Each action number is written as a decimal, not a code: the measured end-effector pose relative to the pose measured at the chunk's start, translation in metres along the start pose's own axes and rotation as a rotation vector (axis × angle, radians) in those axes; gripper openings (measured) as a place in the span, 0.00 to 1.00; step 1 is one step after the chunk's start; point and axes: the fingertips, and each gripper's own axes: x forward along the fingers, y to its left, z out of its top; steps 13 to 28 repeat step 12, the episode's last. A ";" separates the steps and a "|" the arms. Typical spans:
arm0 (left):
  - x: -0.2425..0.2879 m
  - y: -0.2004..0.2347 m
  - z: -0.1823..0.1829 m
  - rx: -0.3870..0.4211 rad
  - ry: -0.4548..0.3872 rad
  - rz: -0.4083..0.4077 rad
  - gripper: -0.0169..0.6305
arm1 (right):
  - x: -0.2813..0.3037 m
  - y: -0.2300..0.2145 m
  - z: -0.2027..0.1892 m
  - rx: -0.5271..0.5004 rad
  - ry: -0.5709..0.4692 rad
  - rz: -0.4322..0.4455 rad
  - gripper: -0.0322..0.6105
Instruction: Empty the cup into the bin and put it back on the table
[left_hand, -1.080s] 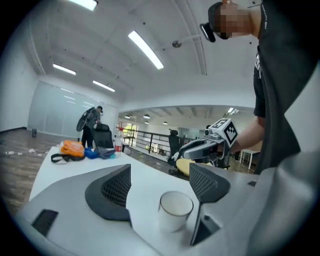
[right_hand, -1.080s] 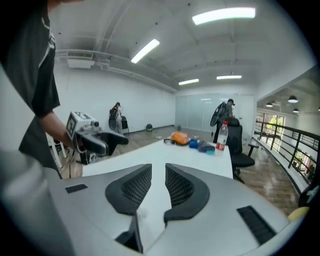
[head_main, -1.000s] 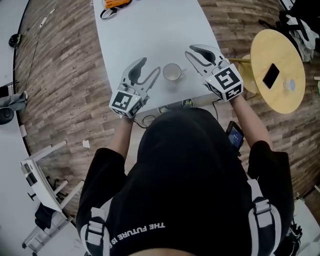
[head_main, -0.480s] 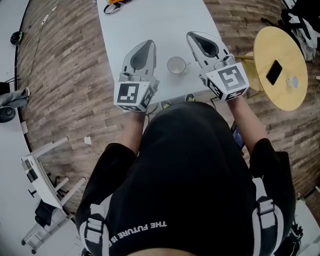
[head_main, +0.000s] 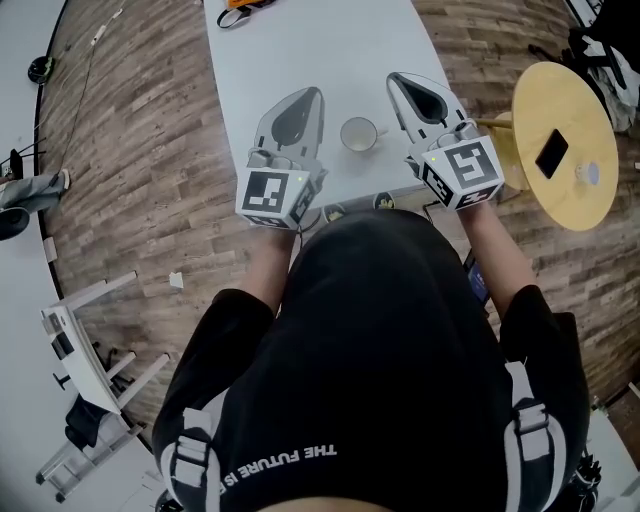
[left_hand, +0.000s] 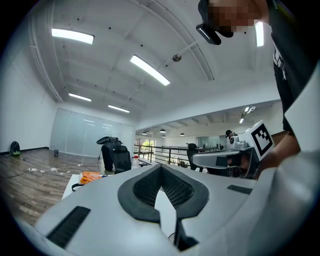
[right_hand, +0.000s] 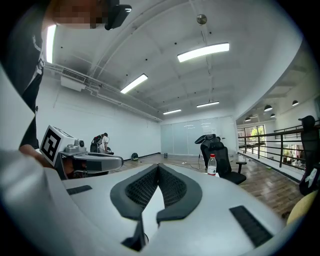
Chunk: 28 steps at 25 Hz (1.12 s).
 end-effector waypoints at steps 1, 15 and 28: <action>-0.001 -0.001 0.000 -0.001 0.001 -0.001 0.06 | 0.000 0.000 0.000 0.000 0.001 0.000 0.07; -0.005 0.001 -0.003 -0.016 0.014 0.006 0.06 | 0.006 0.007 0.003 -0.004 -0.008 0.035 0.07; -0.005 0.001 -0.003 -0.016 0.014 0.006 0.06 | 0.006 0.007 0.003 -0.004 -0.008 0.035 0.07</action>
